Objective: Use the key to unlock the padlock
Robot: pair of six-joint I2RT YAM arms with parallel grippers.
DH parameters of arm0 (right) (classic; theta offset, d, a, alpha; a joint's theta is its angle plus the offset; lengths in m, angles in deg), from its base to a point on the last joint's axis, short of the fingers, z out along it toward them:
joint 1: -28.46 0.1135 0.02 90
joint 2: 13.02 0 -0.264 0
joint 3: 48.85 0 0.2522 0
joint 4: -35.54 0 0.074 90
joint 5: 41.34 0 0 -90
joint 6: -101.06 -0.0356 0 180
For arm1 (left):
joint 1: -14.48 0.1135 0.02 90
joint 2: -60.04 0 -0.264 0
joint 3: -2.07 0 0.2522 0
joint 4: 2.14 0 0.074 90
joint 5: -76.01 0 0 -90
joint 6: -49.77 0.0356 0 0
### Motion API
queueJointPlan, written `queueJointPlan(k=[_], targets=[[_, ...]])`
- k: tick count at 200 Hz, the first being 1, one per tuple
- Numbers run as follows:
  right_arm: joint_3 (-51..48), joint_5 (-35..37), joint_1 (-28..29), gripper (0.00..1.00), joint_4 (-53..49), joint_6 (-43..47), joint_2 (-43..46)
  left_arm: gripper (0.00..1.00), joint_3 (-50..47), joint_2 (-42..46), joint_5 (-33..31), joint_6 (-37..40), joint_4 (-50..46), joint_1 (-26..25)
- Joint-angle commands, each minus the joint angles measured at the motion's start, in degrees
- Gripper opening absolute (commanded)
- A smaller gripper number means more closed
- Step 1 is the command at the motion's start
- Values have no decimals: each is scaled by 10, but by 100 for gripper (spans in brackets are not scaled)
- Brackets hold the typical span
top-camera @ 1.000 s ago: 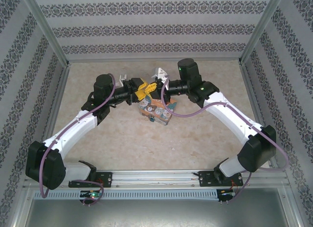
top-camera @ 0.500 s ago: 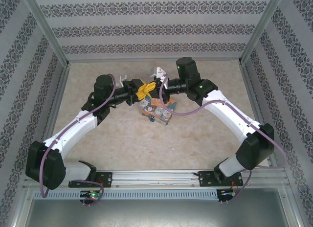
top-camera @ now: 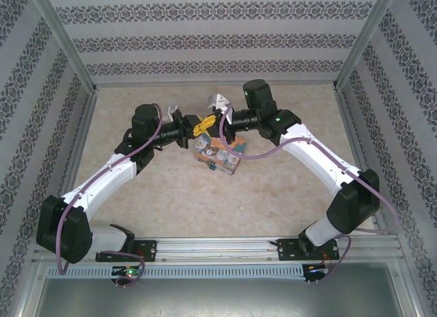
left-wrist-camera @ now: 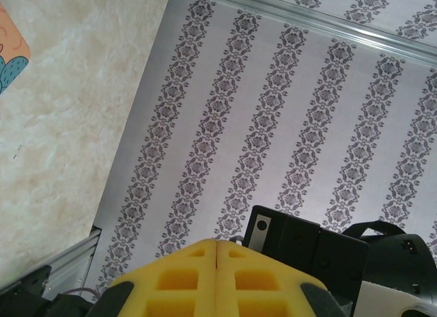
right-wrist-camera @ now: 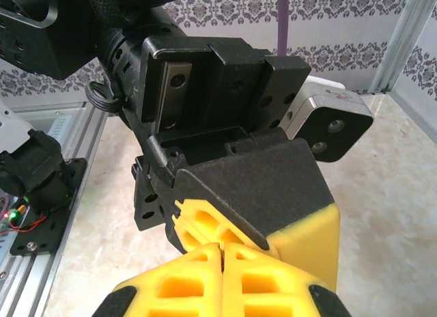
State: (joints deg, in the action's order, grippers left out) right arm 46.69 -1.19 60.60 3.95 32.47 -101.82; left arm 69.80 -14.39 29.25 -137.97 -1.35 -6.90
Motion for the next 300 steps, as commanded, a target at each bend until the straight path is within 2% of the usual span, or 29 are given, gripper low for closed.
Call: queueJointPlan(k=[1,19,47,78,90,110,134,164,195,241,300], targets=[[16,1,5,0,0,12,3,0,7,5,1,16,-4,-5],[13,2,2,0,2,3,10,0,22,12,-15,51,-43,-5],[-8,9,-6,14,27,-41,31,0,52,24,-60,139,-100,-5],[-50,39,-13,28,88,-128,70,0,67,40,-145,260,-106,-5],[-73,63,-16,32,119,-171,87,0,66,49,-181,314,-96,-6],[-114,107,-27,33,181,-262,113,0,50,65,-236,401,-48,-9],[-159,119,-48,33,269,-433,129,0,13,80,-283,469,48,-14],[-211,96,-59,34,417,-646,116,0,-16,75,-299,494,171,-23],[-237,91,-51,36,532,-764,87,0,-25,55,-298,500,251,-36],[-222,82,-22,42,591,-801,51,0,-24,25,-299,480,294,-49],[-197,84,5,42,622,-820,12,0,-29,12,-305,466,308,-58]])
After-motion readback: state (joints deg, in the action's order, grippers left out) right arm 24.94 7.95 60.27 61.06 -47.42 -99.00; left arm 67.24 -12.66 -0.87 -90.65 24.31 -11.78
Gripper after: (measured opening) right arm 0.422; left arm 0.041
